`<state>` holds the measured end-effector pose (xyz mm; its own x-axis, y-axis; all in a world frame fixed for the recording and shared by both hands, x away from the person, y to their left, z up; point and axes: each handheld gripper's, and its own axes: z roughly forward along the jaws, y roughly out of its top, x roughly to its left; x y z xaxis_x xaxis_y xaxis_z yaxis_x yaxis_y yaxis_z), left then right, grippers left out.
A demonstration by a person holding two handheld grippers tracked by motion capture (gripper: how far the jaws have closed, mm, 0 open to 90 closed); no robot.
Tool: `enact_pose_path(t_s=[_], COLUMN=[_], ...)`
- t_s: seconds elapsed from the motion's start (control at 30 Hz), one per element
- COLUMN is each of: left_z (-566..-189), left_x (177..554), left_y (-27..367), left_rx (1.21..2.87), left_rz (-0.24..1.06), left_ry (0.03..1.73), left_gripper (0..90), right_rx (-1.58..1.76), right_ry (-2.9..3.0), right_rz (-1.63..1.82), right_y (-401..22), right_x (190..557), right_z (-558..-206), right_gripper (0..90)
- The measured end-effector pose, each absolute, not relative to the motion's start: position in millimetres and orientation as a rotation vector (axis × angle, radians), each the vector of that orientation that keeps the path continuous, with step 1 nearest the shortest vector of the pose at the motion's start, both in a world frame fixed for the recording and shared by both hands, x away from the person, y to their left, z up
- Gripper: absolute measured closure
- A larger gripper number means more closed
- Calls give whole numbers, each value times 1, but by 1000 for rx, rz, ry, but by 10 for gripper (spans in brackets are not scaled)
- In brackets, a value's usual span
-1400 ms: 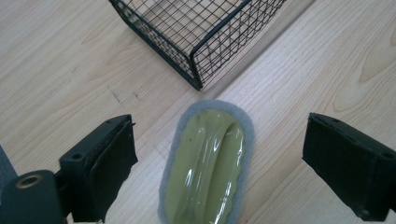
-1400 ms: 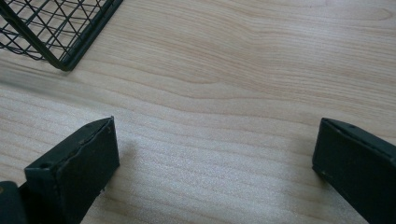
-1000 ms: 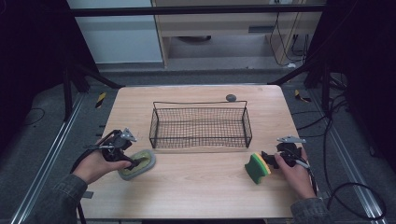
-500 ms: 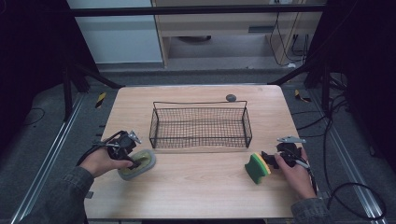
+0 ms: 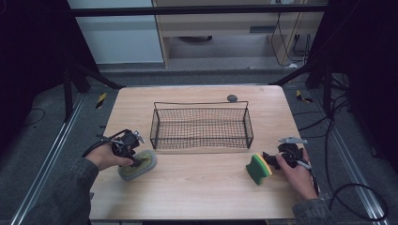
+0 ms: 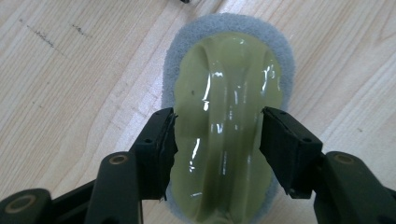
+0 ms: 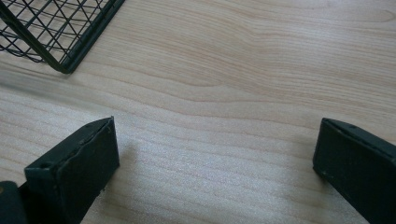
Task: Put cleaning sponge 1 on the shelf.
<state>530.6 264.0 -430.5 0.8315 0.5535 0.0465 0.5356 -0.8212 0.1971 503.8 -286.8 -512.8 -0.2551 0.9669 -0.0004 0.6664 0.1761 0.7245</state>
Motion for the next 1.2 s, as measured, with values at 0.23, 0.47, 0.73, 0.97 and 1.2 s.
enact_pose_path(t_s=[0.23,0.47,0.73,0.97,1.2], left_z=[-434,-433,-415,-393,-374], left_x=[533,530,515,491,478], left_y=[267,264,269,269,264], left_rx=[2838,2843,2798,2763,2761], left_rz=[139,107,182,355,517], left_ry=[850,813,736,627,545], left_gripper=[480,701,705,706,707], right_rx=[1536,1534,1533,1532,1540], right_ry=[1993,1995,1996,1994,1985], right_rz=[855,853,854,855,853], right_y=[-287,-287,-287,-287,-286], right_x=[504,504,503,503,503], right_z=[-513,-513,-513,-513,-513], right_gripper=[6,6,6,6,6])
